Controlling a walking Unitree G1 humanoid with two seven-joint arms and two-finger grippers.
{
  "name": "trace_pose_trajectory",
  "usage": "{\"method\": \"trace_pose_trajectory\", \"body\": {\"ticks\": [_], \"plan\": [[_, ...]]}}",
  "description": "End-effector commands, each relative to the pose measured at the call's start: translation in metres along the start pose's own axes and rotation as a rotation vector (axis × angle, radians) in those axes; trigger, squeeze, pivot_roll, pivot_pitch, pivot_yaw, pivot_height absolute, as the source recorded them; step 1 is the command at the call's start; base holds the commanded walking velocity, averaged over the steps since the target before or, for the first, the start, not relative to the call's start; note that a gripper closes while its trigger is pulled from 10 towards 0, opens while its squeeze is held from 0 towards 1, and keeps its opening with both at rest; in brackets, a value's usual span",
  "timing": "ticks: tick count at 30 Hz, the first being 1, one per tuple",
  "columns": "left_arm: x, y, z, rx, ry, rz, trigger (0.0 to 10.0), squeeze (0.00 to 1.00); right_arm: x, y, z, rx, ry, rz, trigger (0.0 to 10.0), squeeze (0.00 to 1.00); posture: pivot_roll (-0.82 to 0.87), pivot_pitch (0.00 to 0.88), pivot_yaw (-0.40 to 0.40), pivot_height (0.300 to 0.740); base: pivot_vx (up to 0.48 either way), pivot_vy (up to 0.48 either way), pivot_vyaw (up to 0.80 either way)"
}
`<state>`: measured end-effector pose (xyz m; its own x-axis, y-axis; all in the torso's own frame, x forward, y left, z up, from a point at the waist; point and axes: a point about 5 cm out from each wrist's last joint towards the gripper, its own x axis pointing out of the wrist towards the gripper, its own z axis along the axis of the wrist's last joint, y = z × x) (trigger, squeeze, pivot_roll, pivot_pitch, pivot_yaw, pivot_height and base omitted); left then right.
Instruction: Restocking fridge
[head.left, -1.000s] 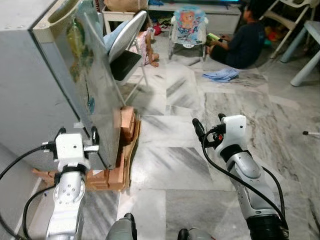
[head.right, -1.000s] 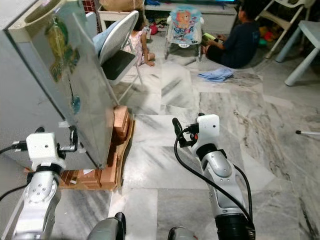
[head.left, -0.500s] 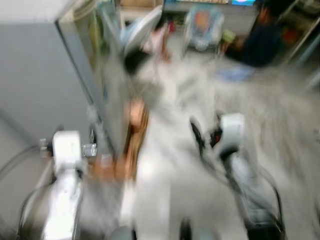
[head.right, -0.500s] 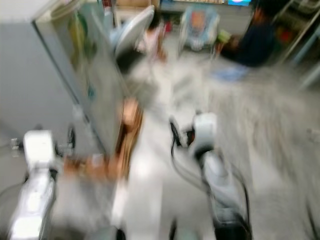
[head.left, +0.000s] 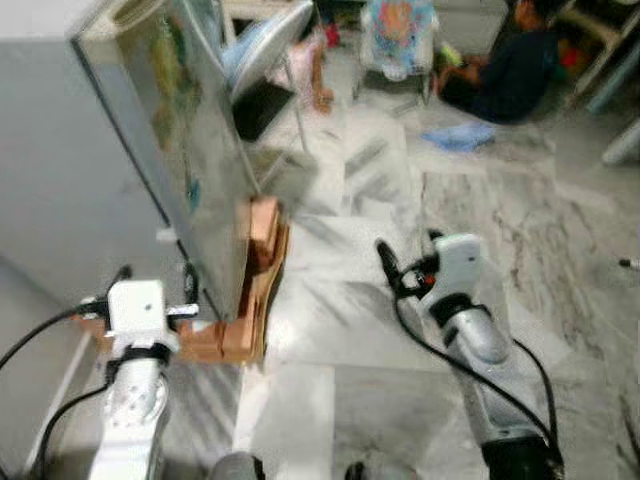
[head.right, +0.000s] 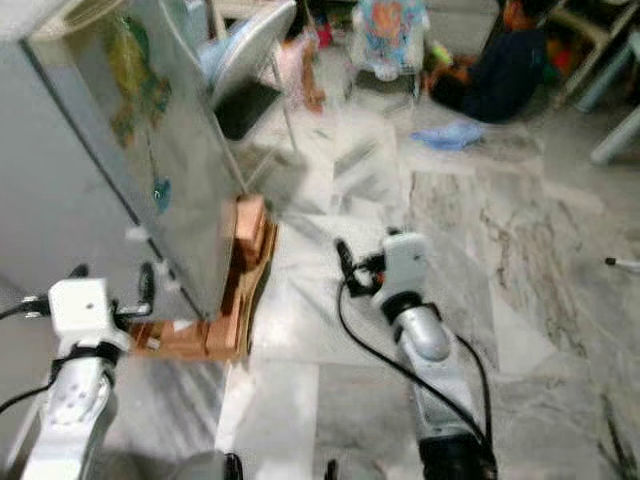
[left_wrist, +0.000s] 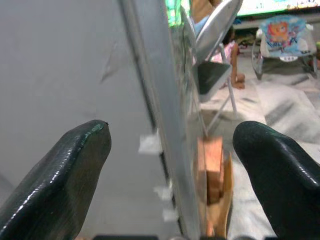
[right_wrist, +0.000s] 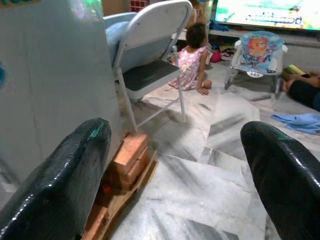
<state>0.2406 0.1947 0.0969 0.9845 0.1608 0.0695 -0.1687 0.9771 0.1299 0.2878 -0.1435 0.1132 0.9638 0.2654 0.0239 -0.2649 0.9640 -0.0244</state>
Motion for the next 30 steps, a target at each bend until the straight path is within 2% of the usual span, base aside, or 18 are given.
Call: {"method": "trace_pose_trajectory", "body": {"ticks": [1, 5, 8, 10, 15, 16, 26, 28, 30], "plan": [[-0.003, -0.005, -0.001, -0.009, 0.010, -0.019, 10.0, 0.00, -0.006, -0.007, -0.003, -0.017, 0.012, -0.025, 10.0, 0.00, -0.02, 0.132, -0.019, 0.740, 0.337, 0.000, 0.00], [-0.003, -0.006, -0.001, -0.011, 0.012, -0.023, 10.0, 0.00, -0.008, -0.002, -0.006, -0.005, 0.021, -0.022, 10.0, 0.00, -0.02, 0.133, -0.019, 0.740, 0.337, 0.000, 0.00], [-0.003, -0.008, -0.002, -0.014, 0.021, -0.027, 10.0, 0.00, -0.008, 0.000, -0.010, 0.016, 0.049, -0.026, 10.0, 0.00, -0.02, 0.132, -0.022, 0.740, 0.280, 0.000, -0.77], [-0.002, -0.008, -0.003, -0.009, 0.028, -0.018, 10.0, 0.00, -0.007, 0.001, -0.010, 0.005, 0.043, -0.025, 10.0, 0.00, -0.02, 0.133, -0.024, 0.740, 0.000, 0.000, -0.71], [0.000, -0.005, -0.005, 0.017, 0.034, 0.012, 10.0, 0.00, -0.007, 0.002, -0.010, -0.016, 0.038, -0.024, 10.0, 0.00, -0.02, 0.134, -0.026, 0.740, 0.000, 0.000, 0.00], [0.002, 0.002, -0.008, 0.038, 0.041, 0.038, 10.0, 0.00, -0.006, 0.001, -0.010, -0.019, 0.039, -0.025, 10.0, 0.00, -0.02, 0.134, -0.026, 0.740, 0.000, 0.000, 0.00], [0.019, 0.033, -0.010, 0.114, 0.054, 0.150, 10.0, 0.00, -0.008, -0.001, -0.010, -0.024, 0.044, -0.028, 10.0, 0.00, -0.04, 0.148, -0.030, 0.740, 0.000, 0.000, 0.00], [0.022, 0.036, -0.009, 0.115, 0.050, 0.153, 10.0, 0.00, -0.008, 0.000, -0.010, -0.023, 0.045, -0.028, 10.0, 0.00, -0.04, 0.148, -0.030, 0.740, 0.000, 0.000, 0.00], [0.031, 0.037, -0.007, 0.112, 0.041, 0.150, 10.0, 0.00, -0.009, 0.000, -0.010, -0.022, 0.048, -0.024, 10.0, 0.00, -0.03, 0.158, -0.040, 0.740, 0.000, 0.000, 0.00]]}}
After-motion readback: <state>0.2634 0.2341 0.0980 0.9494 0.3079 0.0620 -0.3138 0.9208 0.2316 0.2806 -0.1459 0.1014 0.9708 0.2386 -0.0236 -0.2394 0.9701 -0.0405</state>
